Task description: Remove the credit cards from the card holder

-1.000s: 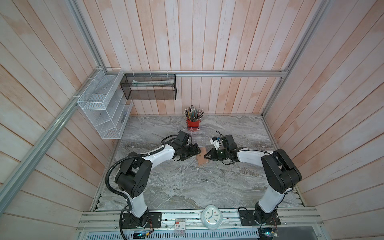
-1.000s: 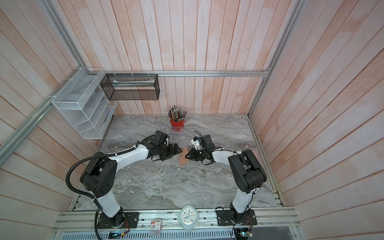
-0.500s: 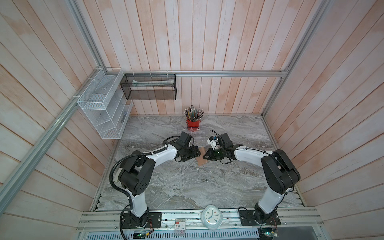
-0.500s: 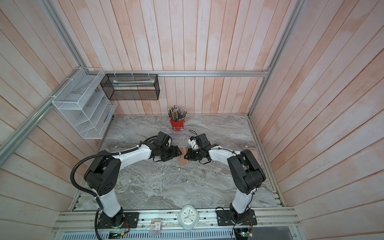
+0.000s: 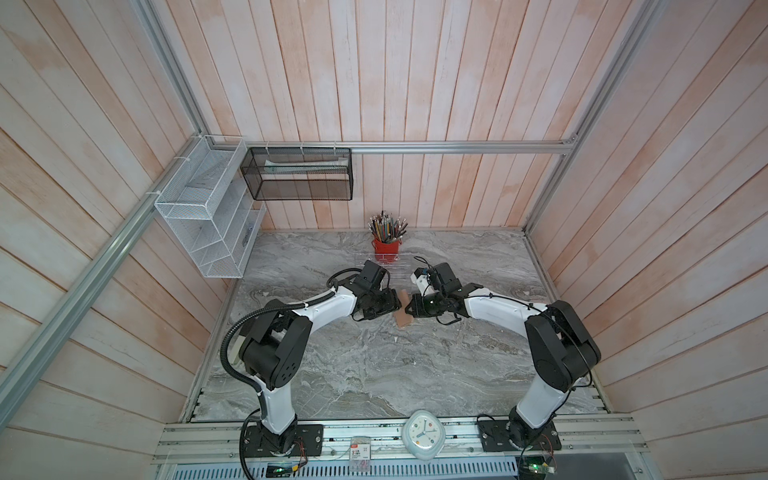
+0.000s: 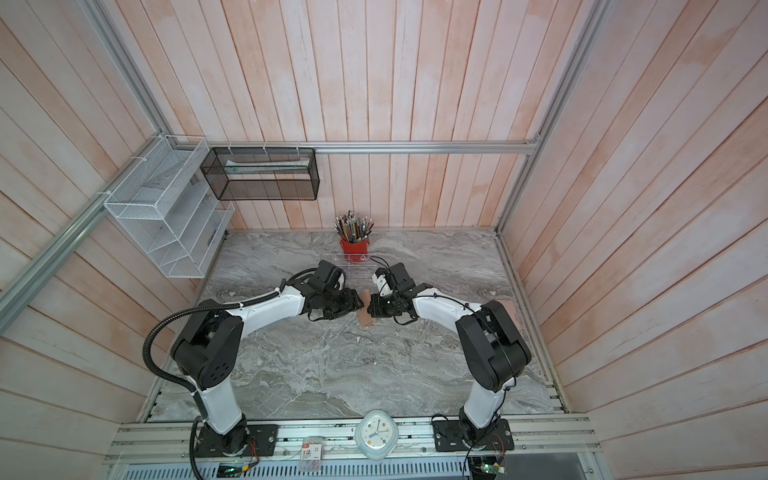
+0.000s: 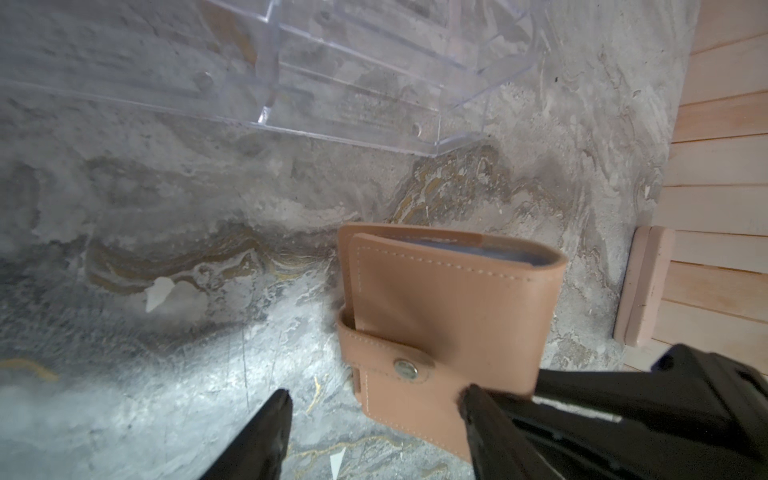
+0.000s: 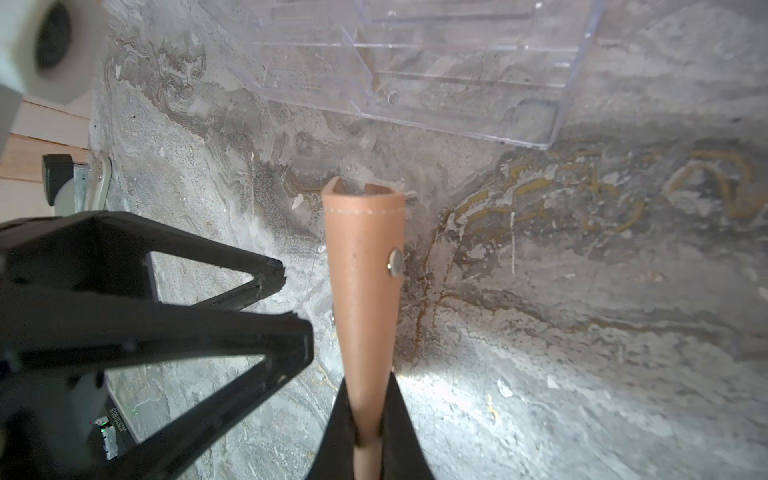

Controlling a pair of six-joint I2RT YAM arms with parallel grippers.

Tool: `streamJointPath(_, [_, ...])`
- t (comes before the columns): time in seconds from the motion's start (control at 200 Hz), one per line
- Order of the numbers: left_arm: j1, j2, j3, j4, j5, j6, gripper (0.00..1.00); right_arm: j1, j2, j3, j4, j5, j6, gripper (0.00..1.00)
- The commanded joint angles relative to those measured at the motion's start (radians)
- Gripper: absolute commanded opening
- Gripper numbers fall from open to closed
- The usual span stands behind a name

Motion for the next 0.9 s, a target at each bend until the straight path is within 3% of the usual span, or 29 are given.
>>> streamJointPath(0.0, [-0.003, 0.029, 0.026, -0.018, -0.021, 0.005, 0.67, 0.014, -0.03, 0.03, -0.034, 0.047, -0.018, 0.0])
streamJointPath(0.49, [-0.004, 0.048, 0.023, -0.005, -0.06, -0.006, 0.57, 0.068, -0.024, 0.069, -0.053, 0.089, -0.011, 0.0])
streamJointPath(0.895, [-0.003, 0.05, 0.023, -0.02, -0.082, 0.003, 0.35, 0.092, -0.017, 0.084, -0.055, 0.111, -0.012, 0.0])
